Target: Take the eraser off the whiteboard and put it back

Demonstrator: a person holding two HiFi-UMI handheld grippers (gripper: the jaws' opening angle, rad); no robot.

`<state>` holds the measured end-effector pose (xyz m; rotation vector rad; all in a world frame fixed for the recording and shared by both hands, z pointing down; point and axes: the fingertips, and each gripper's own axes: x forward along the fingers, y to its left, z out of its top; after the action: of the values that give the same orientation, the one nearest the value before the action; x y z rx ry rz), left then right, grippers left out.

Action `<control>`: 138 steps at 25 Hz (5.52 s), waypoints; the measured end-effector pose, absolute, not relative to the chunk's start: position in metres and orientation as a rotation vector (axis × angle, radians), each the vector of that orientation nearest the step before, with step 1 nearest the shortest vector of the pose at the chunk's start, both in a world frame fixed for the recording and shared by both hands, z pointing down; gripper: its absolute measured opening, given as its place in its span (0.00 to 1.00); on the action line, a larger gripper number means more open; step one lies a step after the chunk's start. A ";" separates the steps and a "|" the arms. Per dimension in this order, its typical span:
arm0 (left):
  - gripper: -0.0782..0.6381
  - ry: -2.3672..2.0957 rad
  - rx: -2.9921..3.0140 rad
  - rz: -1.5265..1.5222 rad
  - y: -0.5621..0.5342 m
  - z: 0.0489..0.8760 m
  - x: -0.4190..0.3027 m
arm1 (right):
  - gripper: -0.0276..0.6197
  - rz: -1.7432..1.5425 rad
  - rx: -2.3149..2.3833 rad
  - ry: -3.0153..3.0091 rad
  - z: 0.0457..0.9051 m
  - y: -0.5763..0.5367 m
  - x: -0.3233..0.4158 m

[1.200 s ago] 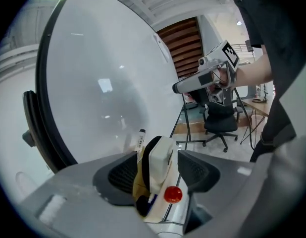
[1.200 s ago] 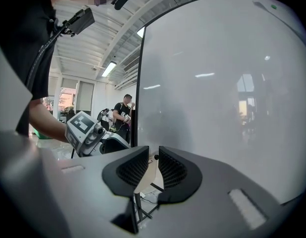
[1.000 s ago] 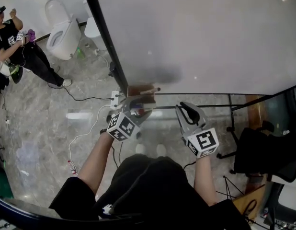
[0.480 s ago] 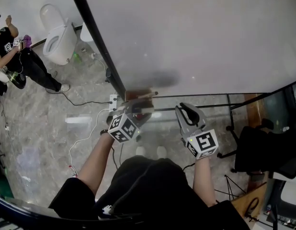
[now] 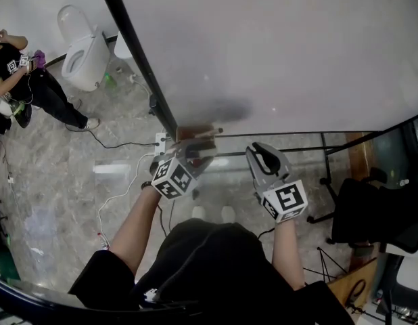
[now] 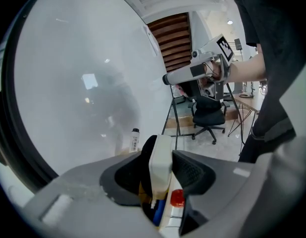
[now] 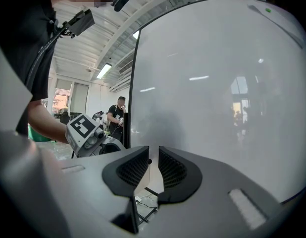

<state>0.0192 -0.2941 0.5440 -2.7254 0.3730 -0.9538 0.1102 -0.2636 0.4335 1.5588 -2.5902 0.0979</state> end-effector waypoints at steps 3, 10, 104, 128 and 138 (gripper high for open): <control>0.37 0.404 -2.739 -0.921 -0.293 0.537 0.018 | 0.15 0.090 1.545 -2.604 0.432 -0.264 0.108; 0.37 0.552 -2.830 -0.776 -0.293 0.511 0.004 | 0.15 0.068 1.487 -2.645 0.428 -0.264 0.095; 0.37 1.177 -2.916 0.006 -0.269 0.387 -0.085 | 0.15 -0.084 1.354 -2.809 0.375 -0.232 0.053; 0.37 0.662 -2.871 -0.457 -0.284 0.438 -0.016 | 0.15 -0.030 1.574 -2.669 0.389 -0.224 0.097; 0.37 0.468 -2.783 -0.681 -0.284 0.479 0.010 | 0.15 0.000 1.672 -2.602 0.395 -0.220 0.113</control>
<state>0.0102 -0.2839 0.4787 -2.7831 0.4679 -0.6814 0.1130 -0.2201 0.3953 1.6717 -2.6017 -0.0001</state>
